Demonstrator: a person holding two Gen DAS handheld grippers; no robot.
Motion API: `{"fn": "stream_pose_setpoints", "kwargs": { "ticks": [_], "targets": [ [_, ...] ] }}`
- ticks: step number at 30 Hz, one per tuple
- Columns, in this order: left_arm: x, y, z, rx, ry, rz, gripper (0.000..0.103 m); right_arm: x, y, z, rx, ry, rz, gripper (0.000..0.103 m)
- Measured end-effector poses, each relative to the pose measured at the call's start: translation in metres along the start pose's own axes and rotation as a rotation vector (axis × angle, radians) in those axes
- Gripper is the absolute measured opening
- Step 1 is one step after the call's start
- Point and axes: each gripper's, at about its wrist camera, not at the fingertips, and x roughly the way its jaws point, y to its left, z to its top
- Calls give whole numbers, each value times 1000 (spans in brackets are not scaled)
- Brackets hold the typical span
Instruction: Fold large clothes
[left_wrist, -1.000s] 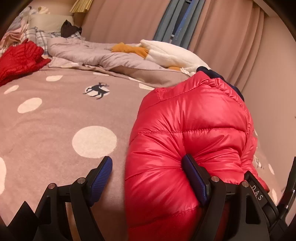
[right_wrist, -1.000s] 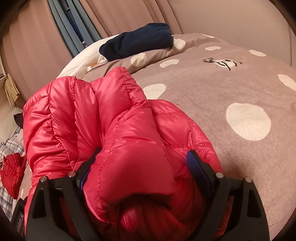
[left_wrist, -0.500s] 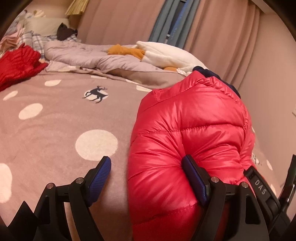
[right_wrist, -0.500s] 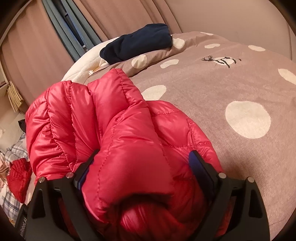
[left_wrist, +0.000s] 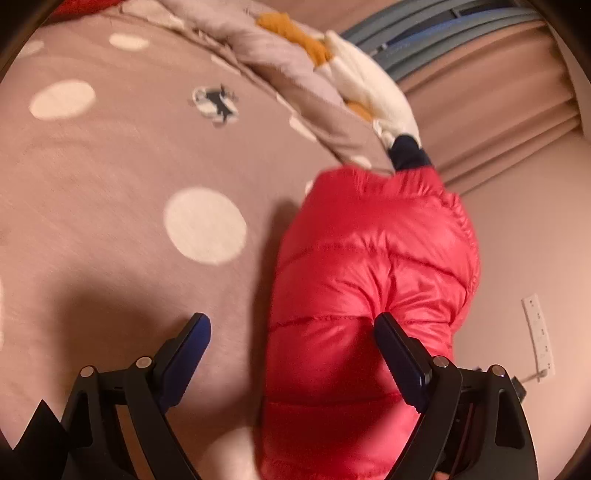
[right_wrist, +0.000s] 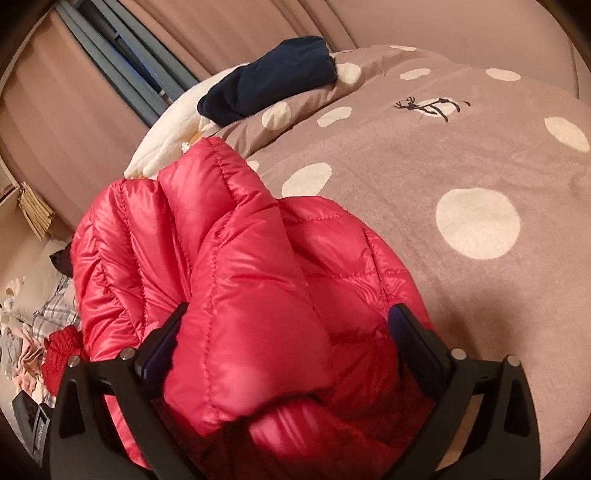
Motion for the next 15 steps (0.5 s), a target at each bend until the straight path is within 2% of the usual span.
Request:
{"fn": "stream_pose_setpoints", "kwargs": {
  "ticks": [2, 5, 10, 15],
  "targets": [
    [-14, 1, 2, -2, -34, -13, 90, -14, 1, 3, -28, -13, 30, 102],
    [-34, 4, 4, 6, -56, -97, 102, -43, -3, 7, -22, -75, 55, 102],
    [-46, 11, 7, 3, -63, -123, 102, -85, -15, 17, 12, -185, 132, 103],
    [-50, 22, 7, -51, -50, -143, 102, -92, -52, 21, 165, -197, 161, 103]
  ]
}}
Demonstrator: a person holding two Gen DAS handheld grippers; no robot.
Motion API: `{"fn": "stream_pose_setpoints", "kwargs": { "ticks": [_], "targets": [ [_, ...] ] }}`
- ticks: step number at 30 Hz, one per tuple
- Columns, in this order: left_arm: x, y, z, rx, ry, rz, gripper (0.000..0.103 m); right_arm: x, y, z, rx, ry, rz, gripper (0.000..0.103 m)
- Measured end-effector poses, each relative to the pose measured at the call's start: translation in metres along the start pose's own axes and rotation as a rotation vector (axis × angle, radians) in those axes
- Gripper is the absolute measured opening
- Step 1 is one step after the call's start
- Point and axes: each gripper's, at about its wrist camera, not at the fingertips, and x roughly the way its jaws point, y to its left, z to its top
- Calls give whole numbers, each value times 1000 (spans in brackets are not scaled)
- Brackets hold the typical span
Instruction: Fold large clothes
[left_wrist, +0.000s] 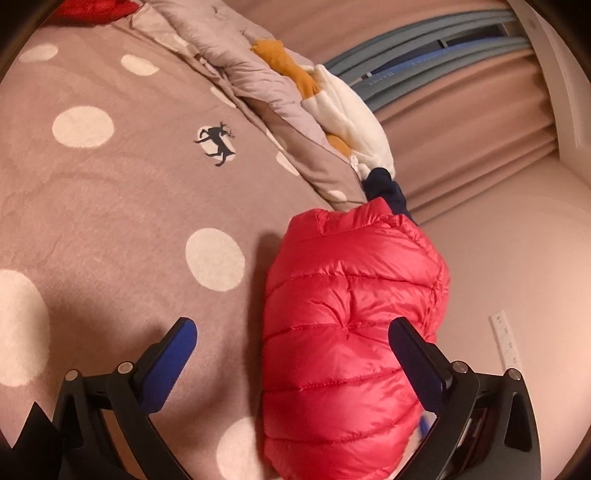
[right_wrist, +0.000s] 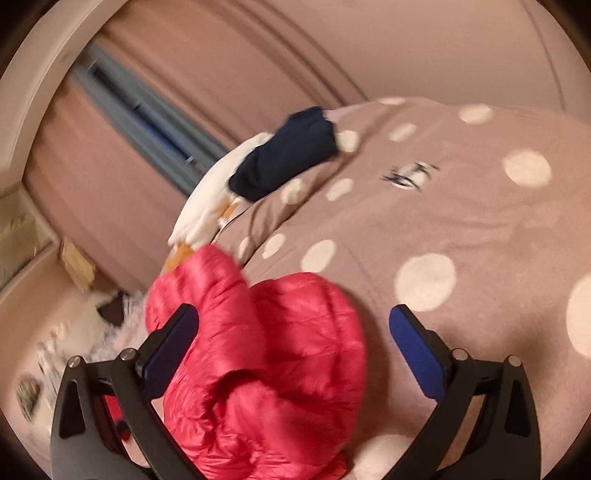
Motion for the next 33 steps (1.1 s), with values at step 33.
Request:
{"fn": "stream_pose_setpoints", "kwargs": {
  "ticks": [33],
  "targets": [
    [97, 4, -24, -49, 317, -262, 102, 124, -12, -69, 284, 603, 412, 103]
  ]
}}
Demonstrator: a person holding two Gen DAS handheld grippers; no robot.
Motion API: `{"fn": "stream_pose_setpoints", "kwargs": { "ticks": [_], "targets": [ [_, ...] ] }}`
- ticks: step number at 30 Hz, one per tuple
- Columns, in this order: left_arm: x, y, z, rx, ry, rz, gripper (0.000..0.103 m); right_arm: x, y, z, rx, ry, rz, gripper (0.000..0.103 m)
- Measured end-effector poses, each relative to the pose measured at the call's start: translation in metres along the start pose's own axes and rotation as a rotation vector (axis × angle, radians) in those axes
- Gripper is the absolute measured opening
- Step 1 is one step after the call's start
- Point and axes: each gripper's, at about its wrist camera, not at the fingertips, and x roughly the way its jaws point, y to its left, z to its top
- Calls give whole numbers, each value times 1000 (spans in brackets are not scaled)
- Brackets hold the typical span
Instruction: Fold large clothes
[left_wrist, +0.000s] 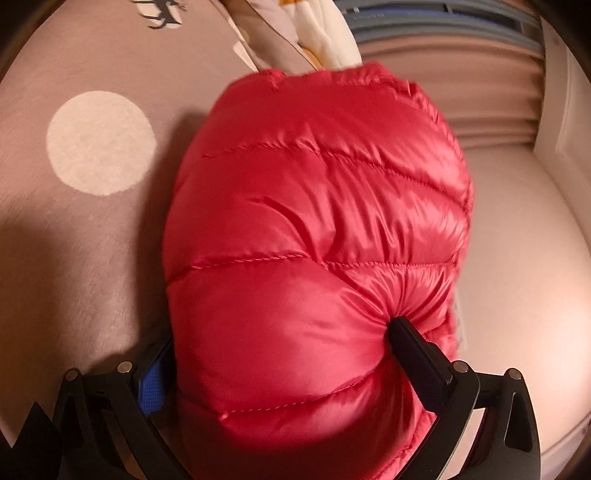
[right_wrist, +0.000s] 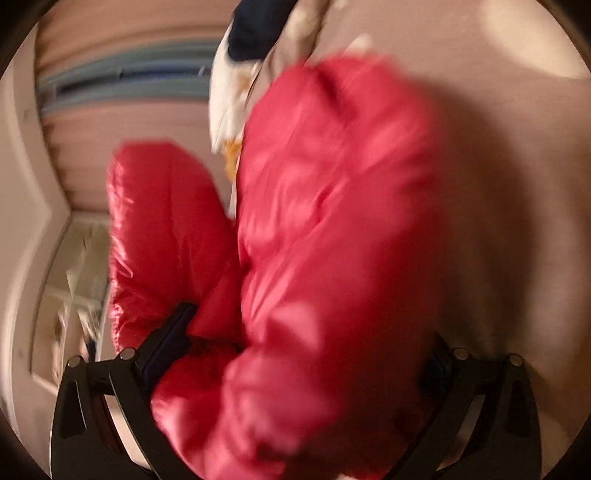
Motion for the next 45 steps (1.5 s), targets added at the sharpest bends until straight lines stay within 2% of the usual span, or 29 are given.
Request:
{"fn": "stream_pose_setpoints", "kwargs": {
  "ticks": [2, 4, 5, 7, 12, 21, 28, 34, 38, 40, 43, 45],
  "targets": [
    [-5, -2, -1, 10, -28, 25, 97, 7, 5, -2, -39, -1, 2, 92],
    [-10, -9, -4, 41, -65, 66, 95, 8, 1, -1, -12, -5, 51, 68],
    [-12, -14, -6, 66, -66, 86, 93, 8, -1, -1, 4, -7, 69, 63],
    [-15, -29, -11, 128, -79, 130, 91, 6, -2, -1, 26, -19, 85, 60],
    [-39, -75, -26, 257, -127, 149, 91, -7, 31, -7, -74, -21, 113, 60],
    [-105, -161, -55, 488, -272, 125, 91, -28, 106, -32, -231, -60, 337, 63],
    [-146, -187, -75, 571, -356, 84, 91, -54, 157, -53, -344, -67, 419, 64],
    [-185, -201, -83, 611, -418, 64, 91, -58, 201, -73, -416, -67, 463, 65],
    [-207, -206, -78, 622, -448, 51, 92, -59, 224, -81, -454, -71, 449, 67],
    [-209, -202, -70, 623, -468, 49, 92, -51, 238, -80, -507, -95, 407, 69],
    [-200, -185, -38, 587, -489, 91, 93, -35, 248, -78, -570, -131, 320, 70],
    [-180, -159, -8, 559, -493, 166, 93, -15, 242, -65, -585, -155, 227, 69]
  ]
}}
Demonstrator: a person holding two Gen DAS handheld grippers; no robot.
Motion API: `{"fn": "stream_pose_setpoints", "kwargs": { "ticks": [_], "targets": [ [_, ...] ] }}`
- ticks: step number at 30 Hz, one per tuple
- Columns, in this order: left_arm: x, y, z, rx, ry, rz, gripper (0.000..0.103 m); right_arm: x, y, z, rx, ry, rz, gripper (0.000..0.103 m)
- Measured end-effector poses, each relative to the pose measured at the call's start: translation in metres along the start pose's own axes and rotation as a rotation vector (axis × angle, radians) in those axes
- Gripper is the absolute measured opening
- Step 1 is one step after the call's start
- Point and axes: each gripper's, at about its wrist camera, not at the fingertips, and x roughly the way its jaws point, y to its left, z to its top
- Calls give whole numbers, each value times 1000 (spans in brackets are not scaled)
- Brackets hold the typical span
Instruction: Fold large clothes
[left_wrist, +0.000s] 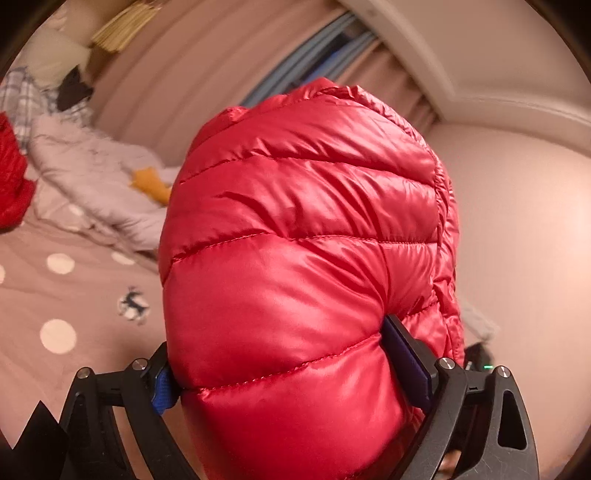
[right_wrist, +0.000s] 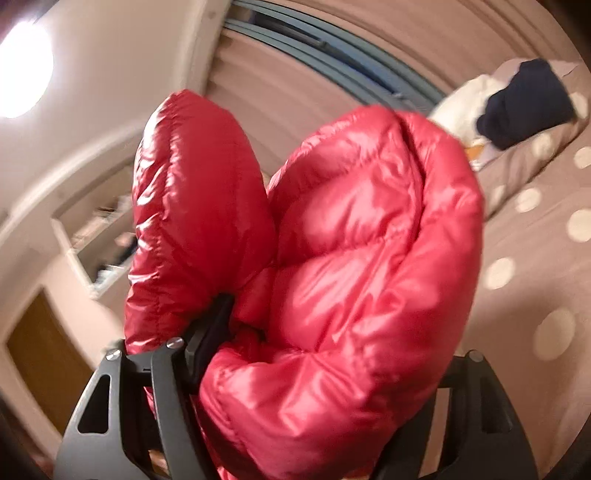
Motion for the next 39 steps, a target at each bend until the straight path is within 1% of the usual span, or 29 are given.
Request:
{"fn": "stream_pose_setpoints", "kwargs": {
  "ticks": [1, 3, 4, 5, 6, 7, 8, 9, 10, 12, 13, 14, 15, 17, 18, 19, 20, 23, 25, 27, 29, 30, 31, 32, 33, 35, 36, 37, 39],
  "targets": [
    [9, 12, -2, -2, 19, 52, 93, 11, -12, 2, -24, -10, -73, 67],
    [56, 44, -13, 17, 89, 192, 93, 34, -37, 2, -70, -11, -232, 65],
    [76, 60, -22, 28, 124, 256, 93, 48, -51, 0, -105, -2, -357, 65],
    [101, 81, -35, 27, 176, 330, 93, 62, -64, -2, -137, 11, -473, 65],
    [120, 99, -50, 30, 214, 393, 93, 76, -78, -7, -179, 38, -598, 65],
    [132, 111, -60, 38, 239, 436, 93, 92, -98, -14, -210, 90, -699, 65],
    [140, 120, -68, 61, 254, 469, 93, 104, -118, -21, -191, 153, -745, 65],
    [142, 121, -71, 90, 263, 498, 93, 115, -142, -29, -140, 231, -777, 65],
    [139, 118, -70, 115, 264, 508, 94, 125, -170, -40, -59, 309, -792, 66],
    [135, 119, -67, 126, 264, 493, 94, 125, -184, -46, -20, 313, -779, 78],
    [134, 124, -65, 113, 264, 489, 96, 124, -184, -47, -26, 298, -793, 90],
    [132, 130, -65, 86, 262, 484, 99, 121, -181, -46, -36, 287, -810, 96],
    [131, 142, -65, 41, 261, 476, 100, 118, -176, -41, -52, 275, -810, 96],
    [116, 152, -72, -49, 269, 456, 101, 114, -164, -31, -71, 259, -789, 98],
    [109, 149, -67, -72, 266, 450, 101, 106, -158, -30, -75, 249, -794, 98],
    [101, 147, -67, -94, 263, 445, 101, 106, -151, -25, -82, 226, -807, 99],
    [95, 149, -66, -118, 262, 444, 101, 96, -139, -23, -99, 199, -808, 101],
    [82, 151, -65, -124, 247, 459, 102, 77, -110, -15, -158, 148, -791, 103],
    [77, 156, -69, -122, 231, 496, 103, 62, -95, -14, -193, 126, -772, 103],
    [74, 164, -73, -162, 233, 512, 103, 48, -77, -18, -220, 114, -769, 103],
    [69, 169, -72, -221, 238, 519, 103, 43, -69, -22, -240, 102, -759, 103],
    [64, 166, -70, -243, 239, 529, 103, 42, -63, -23, -248, 109, -757, 103],
    [58, 160, -67, -245, 236, 547, 103, 42, -61, -24, -250, 115, -762, 103],
    [50, 150, -64, -223, 221, 576, 103, 41, -58, -23, -252, 121, -766, 103],
    [43, 137, -60, -180, 194, 611, 103, 39, -55, -26, -255, 127, -763, 103],
    [24, 106, -50, -59, 127, 679, 103, 34, -46, -25, -263, 137, -739, 103],
    [15, 92, -45, -9, 99, 699, 103, 30, -39, -25, -269, 137, -729, 103],
    [3, 75, -40, 36, 70, 708, 103, 28, -34, -25, -274, 134, -727, 103],
    [-26, 43, -31, 82, 2, 703, 103, 20, -17, -24, -297, 117, -730, 103]
  ]
}}
